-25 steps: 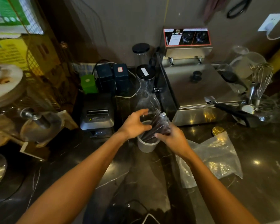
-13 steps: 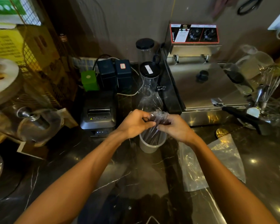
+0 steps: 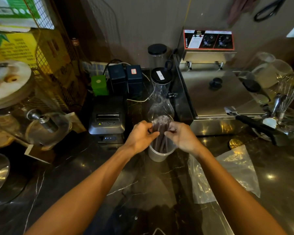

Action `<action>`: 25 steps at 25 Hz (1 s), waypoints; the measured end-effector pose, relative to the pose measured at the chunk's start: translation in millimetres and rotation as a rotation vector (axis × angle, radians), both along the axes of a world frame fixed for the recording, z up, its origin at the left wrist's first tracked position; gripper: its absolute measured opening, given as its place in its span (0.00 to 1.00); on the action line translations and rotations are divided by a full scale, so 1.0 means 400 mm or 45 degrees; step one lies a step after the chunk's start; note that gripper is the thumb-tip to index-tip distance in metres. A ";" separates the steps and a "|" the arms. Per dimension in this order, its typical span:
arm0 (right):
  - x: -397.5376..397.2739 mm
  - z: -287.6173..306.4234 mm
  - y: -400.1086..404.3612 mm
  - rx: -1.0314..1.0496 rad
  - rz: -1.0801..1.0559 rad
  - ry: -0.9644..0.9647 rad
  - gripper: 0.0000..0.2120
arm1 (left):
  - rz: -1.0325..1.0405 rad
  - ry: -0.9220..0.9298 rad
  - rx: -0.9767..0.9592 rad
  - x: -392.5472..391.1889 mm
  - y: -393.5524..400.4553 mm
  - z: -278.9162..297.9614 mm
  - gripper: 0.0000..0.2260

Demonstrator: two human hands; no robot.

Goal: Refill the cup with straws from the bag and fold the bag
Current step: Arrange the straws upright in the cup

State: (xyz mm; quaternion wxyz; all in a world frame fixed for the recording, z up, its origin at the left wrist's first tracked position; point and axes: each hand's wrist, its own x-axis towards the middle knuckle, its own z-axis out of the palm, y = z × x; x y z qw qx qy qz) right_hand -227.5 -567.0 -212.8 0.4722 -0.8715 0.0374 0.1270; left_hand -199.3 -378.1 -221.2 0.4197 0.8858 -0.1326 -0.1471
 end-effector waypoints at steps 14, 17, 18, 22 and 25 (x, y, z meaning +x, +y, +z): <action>0.023 0.061 -0.008 -0.169 0.133 0.037 0.09 | -0.128 0.081 -0.055 0.018 -0.025 0.016 0.14; 0.019 0.052 -0.016 -0.151 0.103 0.077 0.07 | -0.053 -0.005 -0.008 0.022 -0.035 0.000 0.16; 0.017 0.051 -0.020 -0.167 0.066 0.061 0.06 | -0.027 -0.018 0.009 0.021 -0.038 -0.003 0.16; 0.013 0.050 -0.036 -0.258 -0.022 -0.019 0.08 | 0.050 -0.017 0.020 0.013 -0.039 -0.006 0.13; 0.014 0.057 -0.045 -0.220 -0.023 -0.041 0.05 | 0.050 0.005 -0.017 0.011 -0.033 -0.005 0.16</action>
